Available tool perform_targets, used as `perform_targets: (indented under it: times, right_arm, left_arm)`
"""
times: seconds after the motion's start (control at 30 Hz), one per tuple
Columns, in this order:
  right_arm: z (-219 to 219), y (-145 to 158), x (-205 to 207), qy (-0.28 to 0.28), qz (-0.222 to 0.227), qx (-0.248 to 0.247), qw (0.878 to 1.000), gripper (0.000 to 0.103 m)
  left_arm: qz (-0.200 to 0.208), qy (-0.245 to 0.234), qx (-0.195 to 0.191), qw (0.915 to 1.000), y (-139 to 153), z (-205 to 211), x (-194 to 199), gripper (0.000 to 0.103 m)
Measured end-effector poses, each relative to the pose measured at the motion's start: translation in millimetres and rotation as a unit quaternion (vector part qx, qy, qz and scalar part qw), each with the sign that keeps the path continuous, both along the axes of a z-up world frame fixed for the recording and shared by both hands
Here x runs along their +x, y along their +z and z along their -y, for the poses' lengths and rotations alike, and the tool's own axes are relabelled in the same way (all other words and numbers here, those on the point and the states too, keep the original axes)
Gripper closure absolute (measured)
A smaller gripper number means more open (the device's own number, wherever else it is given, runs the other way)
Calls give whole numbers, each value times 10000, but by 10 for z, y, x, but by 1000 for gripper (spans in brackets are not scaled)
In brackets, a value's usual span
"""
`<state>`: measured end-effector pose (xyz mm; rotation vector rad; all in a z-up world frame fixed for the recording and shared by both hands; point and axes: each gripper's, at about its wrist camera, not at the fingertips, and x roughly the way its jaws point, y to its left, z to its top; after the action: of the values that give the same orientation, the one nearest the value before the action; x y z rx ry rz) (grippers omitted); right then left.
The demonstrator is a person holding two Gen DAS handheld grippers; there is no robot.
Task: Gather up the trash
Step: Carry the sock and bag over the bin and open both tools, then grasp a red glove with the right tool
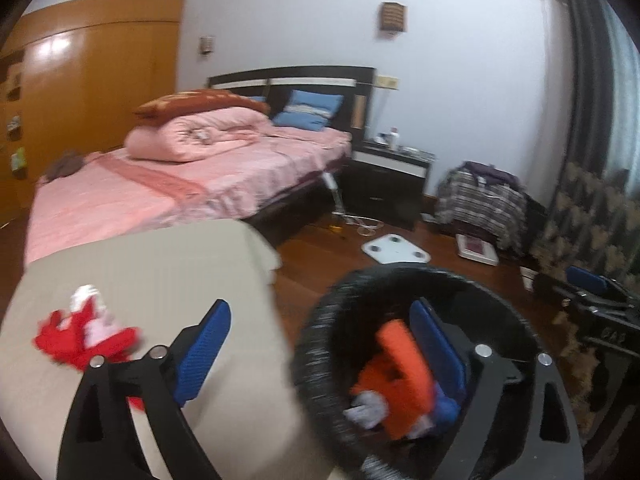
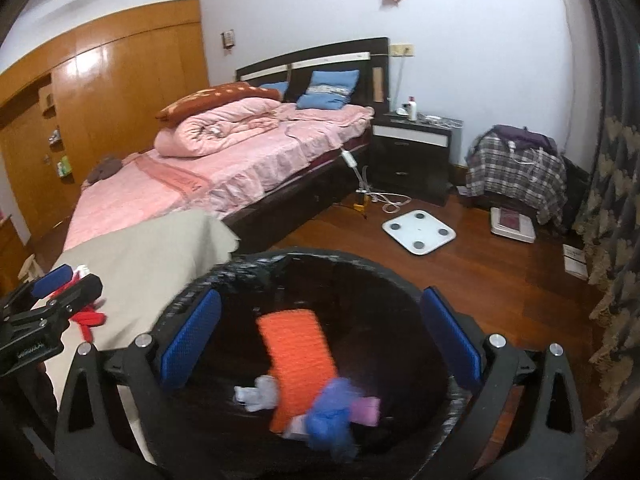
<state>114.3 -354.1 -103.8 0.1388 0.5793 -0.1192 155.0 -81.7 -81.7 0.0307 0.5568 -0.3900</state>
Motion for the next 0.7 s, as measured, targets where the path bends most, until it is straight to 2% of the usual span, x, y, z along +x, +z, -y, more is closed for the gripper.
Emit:
perform_targets:
  times: [0.2,0.4,0.7]
  right_arm:
    - [-526,64,180,523,28,73,9986,6]
    - [-1236,90,410,1203,54,41,9927,6]
    - [-2310,-188,790,2059,-241,92,9782,6]
  left_arm:
    - [69,705,132,9974,9,-688,-55,12]
    - [117,1371,389,9897,-92,-1432,-119,12]
    - [-90,2053,536,9772,-439,-2245,-58,12]
